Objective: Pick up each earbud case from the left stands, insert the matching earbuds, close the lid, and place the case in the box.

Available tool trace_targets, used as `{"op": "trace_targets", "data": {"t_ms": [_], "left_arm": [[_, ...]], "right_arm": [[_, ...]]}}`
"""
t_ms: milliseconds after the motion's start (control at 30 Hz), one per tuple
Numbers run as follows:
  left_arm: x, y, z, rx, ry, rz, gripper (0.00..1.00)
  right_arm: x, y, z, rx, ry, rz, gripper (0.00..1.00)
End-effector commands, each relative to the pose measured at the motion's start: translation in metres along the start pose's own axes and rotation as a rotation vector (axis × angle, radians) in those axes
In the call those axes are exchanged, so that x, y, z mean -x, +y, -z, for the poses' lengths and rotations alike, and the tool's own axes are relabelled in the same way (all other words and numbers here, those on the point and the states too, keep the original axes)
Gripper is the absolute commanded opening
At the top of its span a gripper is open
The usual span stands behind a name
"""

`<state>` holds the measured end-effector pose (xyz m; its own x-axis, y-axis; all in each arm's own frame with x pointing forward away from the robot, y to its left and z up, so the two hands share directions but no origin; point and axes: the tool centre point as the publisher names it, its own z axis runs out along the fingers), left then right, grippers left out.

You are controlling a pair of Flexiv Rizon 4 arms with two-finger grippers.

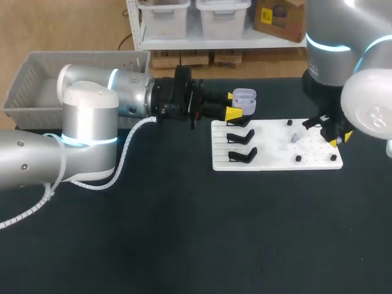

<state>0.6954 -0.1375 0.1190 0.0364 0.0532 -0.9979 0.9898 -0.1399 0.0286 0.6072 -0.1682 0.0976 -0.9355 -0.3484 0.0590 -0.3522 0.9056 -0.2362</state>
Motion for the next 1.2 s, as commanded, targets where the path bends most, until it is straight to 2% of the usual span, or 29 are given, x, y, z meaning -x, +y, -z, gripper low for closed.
{"op": "trace_targets", "data": {"t_ms": [33,167,367,633,867,1200], "left_arm": [[0.0,-0.002,0.0,0.005,-0.002,-0.003,0.0],[-0.002,-0.003,-0.002,-0.002,-0.001,-0.014,0.0],[-0.008,-0.011,-0.013,-0.012,-0.04,-0.043,0.0],[-0.014,-0.021,-0.022,-0.007,-0.052,-0.058,0.0],[-0.017,-0.024,-0.026,-0.02,-0.042,-0.057,0.0],[-0.017,-0.024,-0.026,-0.02,-0.041,-0.055,0.0]], "right_arm": [[0.001,0.003,0.004,0.001,-0.013,-0.017,0.0],[0.004,0.011,0.016,0.003,-0.036,-0.085,0.0],[0.006,0.02,0.039,-0.015,-0.048,-0.186,0.0],[0.013,0.031,0.073,0.068,-0.068,-0.29,0.0],[0.016,0.045,0.08,0.126,-0.043,-0.319,0.0],[0.016,0.045,0.08,0.126,-0.043,-0.319,0.0]]}}
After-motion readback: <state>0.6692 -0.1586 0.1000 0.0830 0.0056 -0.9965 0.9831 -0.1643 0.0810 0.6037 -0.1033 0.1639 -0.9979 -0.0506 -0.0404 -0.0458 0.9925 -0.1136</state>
